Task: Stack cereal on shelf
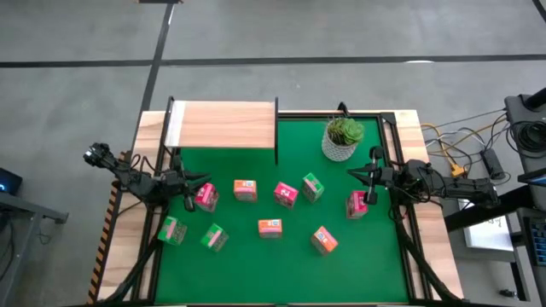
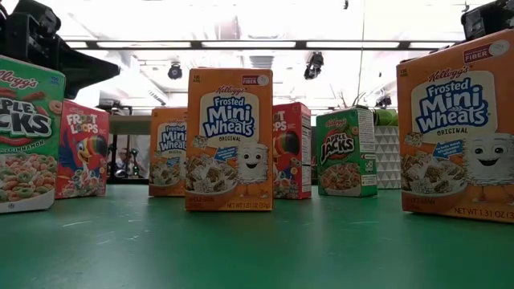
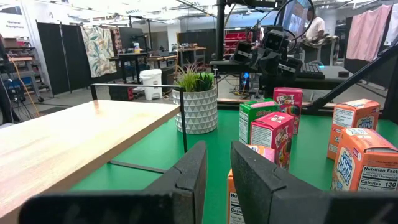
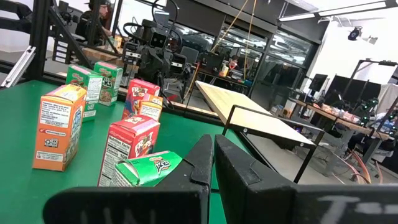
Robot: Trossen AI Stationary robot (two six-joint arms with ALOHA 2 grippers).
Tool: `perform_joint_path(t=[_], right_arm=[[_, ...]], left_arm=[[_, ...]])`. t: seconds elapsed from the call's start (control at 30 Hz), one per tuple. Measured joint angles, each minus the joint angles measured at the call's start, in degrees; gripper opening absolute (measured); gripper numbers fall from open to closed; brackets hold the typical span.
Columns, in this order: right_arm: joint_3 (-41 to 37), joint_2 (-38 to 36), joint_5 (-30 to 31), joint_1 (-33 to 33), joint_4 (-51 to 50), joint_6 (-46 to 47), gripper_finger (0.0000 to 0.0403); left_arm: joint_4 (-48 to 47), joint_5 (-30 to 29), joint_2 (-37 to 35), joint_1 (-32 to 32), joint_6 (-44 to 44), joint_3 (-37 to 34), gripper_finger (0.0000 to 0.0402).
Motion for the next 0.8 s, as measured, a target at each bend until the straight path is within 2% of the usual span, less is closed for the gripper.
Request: perform_joint_path(t=[0.7,0.77,0.8], right_arm=[[0.00,-0.01,0.00,0.01,0.24,0.02,0.0009],[0.00,0.00,0.00,0.01,0.28,2.02,0.0009],[0.00,-0.02,-0.15,0.01,0.21,6.22,0.0009]], left_arm=[[1.90,0.00,-0.01,0.02,-0.02,0.00,0.0056],[4.78,0.01,-0.01,0.00,-2.68,0.00,0.0056],[6.44,0.02,-0.01,0.00,-6.12,0.00,0.0056]])
